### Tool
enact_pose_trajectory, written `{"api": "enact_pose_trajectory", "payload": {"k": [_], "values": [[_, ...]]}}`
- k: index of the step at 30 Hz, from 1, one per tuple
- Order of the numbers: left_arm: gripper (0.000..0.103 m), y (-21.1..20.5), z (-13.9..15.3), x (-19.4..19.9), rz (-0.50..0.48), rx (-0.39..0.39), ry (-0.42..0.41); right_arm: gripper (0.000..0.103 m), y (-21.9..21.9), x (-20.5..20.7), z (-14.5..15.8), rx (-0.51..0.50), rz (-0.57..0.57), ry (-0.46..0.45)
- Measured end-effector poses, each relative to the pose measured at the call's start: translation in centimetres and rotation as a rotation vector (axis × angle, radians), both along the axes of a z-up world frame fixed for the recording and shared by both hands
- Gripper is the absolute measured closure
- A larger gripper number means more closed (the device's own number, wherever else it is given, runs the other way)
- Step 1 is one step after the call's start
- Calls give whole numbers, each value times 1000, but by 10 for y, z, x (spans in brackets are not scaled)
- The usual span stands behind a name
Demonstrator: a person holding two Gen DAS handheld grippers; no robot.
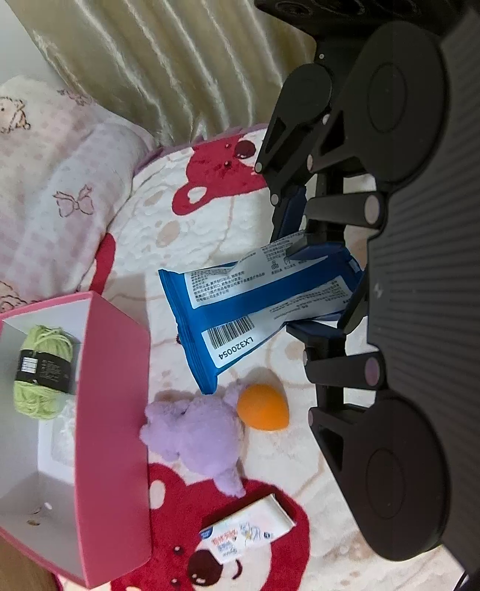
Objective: Organize objects
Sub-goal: 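Lift the blue snack packet with the left gripper and carry it over the pink box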
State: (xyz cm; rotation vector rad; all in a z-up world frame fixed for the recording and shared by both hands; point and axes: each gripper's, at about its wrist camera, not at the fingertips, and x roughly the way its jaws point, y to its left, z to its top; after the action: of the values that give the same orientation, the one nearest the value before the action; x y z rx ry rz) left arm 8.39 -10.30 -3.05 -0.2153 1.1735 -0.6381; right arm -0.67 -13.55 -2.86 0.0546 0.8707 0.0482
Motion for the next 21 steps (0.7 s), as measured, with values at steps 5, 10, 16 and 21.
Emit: {"api": "enact_pose_trajectory", "payload": {"k": [5,10,16,21], "values": [[69,12,24,-3,-21,-8,-29,37,1,7,21,24,-36,-28],[69,35,42,5,-39,-41,-10,37,4,14,42,63,-59,-43],[69,55,60,12,-18,-44,-6,37,11,27,59,110,-62,-64],[69,67,67,18,13,-70,-33,37,10,40,69,144,-65,-77]]}}
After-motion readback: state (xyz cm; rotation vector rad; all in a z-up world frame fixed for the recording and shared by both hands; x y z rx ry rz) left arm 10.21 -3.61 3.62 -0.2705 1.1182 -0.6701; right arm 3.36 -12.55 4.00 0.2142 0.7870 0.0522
